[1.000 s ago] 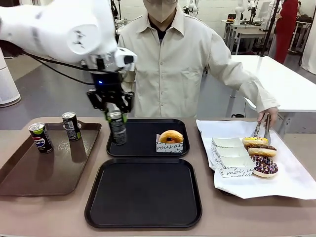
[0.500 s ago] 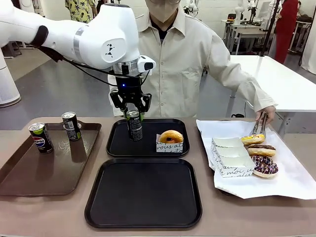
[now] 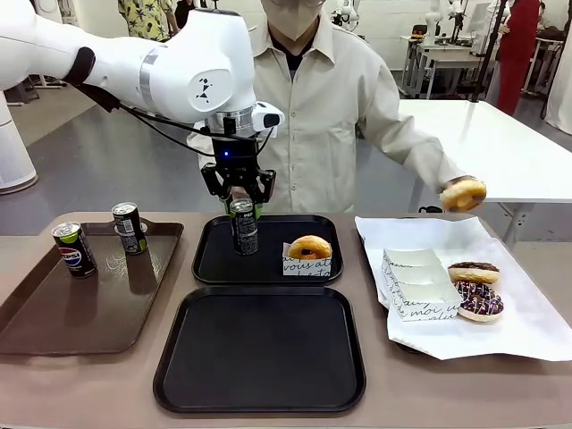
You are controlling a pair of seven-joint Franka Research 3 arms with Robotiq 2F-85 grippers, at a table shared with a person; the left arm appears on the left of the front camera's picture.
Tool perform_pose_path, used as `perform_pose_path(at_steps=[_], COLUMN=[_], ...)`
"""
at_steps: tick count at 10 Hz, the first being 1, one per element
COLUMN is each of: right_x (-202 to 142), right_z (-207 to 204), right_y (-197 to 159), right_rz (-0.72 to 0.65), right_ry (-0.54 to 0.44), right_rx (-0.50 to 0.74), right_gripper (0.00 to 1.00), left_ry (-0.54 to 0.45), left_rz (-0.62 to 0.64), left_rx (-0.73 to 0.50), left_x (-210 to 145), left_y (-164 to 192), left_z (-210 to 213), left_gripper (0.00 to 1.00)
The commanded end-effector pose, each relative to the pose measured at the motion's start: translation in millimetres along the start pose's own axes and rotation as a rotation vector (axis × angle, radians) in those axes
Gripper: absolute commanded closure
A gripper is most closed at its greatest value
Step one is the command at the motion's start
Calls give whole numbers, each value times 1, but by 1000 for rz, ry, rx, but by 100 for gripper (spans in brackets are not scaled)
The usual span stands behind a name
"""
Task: Set up donuts and drinks on trays.
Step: Pick up one Pepsi coke and place it on the Flat Tray.
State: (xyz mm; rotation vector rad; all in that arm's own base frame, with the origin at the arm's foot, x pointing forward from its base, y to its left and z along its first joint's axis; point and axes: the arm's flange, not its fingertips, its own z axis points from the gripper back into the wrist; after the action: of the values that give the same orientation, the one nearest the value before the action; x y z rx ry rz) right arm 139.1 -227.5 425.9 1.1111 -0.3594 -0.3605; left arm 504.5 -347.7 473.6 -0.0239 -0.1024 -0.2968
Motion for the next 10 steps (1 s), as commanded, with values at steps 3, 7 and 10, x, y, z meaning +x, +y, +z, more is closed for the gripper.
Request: perform_pose_path(at_steps=[3,7,10], right_x=[0,0,0], right_z=[0,0,0], right_y=[-1,-1,-1], right_rz=[17,17,17], right_ry=[-7,-7,-7], right_rx=[29,29,29], right_gripper=[0,0,0], left_ry=[-5,108,82], left_rz=[-63,-347,-262], left_rx=[-38,-122,-123], left_x=[36,-119,-139], left_y=[4,45,68], left_z=[-11,108,109], left_gripper=[42,42,42])
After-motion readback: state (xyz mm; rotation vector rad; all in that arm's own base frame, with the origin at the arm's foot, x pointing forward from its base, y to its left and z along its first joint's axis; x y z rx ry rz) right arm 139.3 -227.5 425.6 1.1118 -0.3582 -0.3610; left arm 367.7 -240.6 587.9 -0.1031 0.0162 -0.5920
